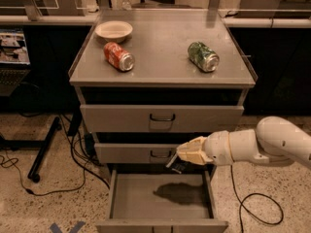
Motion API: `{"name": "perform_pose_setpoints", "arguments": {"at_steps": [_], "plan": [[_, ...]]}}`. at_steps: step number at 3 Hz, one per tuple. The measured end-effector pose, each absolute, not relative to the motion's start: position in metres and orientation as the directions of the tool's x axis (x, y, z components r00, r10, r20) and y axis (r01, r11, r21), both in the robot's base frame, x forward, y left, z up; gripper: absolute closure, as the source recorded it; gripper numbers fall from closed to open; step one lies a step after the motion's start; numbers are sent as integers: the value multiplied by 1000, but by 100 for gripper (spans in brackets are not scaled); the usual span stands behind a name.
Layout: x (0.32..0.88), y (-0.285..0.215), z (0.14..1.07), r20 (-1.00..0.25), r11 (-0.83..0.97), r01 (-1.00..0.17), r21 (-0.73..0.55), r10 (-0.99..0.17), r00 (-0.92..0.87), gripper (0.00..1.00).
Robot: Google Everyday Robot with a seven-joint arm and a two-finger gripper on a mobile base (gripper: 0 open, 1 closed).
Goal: Place rxbar blueberry into bottom drawer
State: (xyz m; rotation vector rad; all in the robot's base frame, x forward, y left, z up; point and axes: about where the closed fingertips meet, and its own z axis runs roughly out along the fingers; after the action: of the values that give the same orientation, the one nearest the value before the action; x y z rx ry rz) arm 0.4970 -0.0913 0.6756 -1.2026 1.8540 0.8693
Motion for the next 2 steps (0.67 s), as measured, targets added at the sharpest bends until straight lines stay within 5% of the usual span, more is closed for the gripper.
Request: {"name": "perform_pose_setpoints", "arguments": {"at_steps": [2], "plan": [[503,-88,638,-847,346,-915,206,-406,-344,100]]}}
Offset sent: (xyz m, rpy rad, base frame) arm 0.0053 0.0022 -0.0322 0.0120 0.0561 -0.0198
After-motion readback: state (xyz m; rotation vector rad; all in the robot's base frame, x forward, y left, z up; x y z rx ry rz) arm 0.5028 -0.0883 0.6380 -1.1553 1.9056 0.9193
